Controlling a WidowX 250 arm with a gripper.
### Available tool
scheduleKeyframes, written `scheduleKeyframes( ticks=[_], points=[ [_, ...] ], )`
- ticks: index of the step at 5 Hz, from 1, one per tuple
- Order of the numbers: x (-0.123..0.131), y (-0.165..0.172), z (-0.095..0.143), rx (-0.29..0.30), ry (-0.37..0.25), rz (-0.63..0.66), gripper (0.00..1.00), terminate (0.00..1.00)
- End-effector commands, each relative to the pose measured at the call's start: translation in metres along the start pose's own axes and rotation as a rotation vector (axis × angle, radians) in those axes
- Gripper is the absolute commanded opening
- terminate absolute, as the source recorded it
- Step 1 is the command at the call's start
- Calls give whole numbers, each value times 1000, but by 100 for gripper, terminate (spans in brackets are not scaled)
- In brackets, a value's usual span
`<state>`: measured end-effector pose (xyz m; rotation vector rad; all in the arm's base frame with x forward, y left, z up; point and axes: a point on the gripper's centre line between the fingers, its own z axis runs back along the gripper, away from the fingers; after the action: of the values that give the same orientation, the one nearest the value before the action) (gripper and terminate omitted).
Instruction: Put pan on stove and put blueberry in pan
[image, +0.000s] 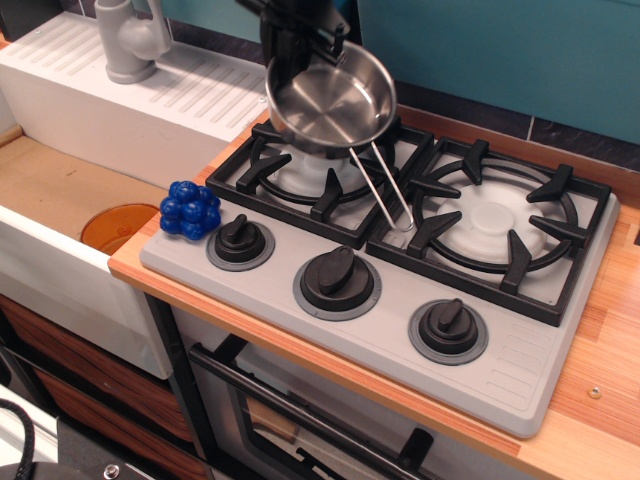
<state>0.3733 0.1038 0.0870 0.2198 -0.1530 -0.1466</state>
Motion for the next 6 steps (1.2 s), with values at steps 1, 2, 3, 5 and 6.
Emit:
scheduleKeyframes(
  ticks=[1,2,3,5,6],
  points=[
    [1,12,4,12,-31,-12,100,0],
    [4,7,13,9,-9,-2,100,0],
    [9,3,30,23,8,16,100,0],
    [15,-6,67,83,18,-16,100,0],
    [15,-6,67,83,18,-16,100,0]
  ],
)
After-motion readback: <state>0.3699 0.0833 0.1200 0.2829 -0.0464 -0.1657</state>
